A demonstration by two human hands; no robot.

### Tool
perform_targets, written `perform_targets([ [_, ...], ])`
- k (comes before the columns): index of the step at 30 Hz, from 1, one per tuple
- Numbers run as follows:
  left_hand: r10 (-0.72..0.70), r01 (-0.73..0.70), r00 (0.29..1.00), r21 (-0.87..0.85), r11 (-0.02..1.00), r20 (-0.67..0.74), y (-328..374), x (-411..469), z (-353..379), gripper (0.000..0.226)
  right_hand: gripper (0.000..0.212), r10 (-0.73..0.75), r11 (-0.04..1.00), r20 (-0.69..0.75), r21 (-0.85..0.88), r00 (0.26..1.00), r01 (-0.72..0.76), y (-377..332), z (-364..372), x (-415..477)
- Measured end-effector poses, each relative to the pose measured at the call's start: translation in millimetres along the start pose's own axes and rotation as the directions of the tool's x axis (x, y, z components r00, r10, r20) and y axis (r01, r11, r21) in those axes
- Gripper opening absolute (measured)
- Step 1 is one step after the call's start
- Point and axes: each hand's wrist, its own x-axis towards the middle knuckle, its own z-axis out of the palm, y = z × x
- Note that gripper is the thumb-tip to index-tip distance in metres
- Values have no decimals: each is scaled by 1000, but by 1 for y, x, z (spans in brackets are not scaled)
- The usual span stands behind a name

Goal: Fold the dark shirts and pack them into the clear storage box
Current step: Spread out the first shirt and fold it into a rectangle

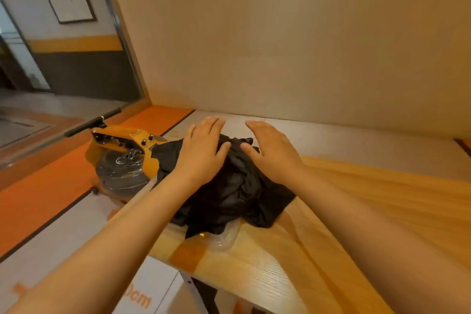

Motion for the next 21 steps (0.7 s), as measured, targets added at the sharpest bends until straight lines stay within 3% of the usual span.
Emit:
perform_targets([
  [4, -93, 109, 981, -88, 990, 167, -29, -10, -1, 67, 66, 163, 986, 231, -75, 959, -149, -5, 20, -5],
  [7, -130, 220, 935, -251, 943, 331, -35, -14, 1, 74, 43, 251, 968, 252, -91, 935, -235, -5, 28, -12],
  [10, -115, 157, 970, -195, 968, 213, -38, -13, -7, 56, 25, 246, 969, 148, -29, 958, -245, -4, 15, -16],
  [15, -36, 57, 997, -296, 954, 74, -27, 1, -41, 9, 35, 246, 942, 53, 221, 968, -252, -1, -24, -9],
  [21, 41, -19, 998, -430, 903, 43, 9, 29, -94, 23, 34, 316, 855, -125, 467, 940, -225, -9, -94, 8],
])
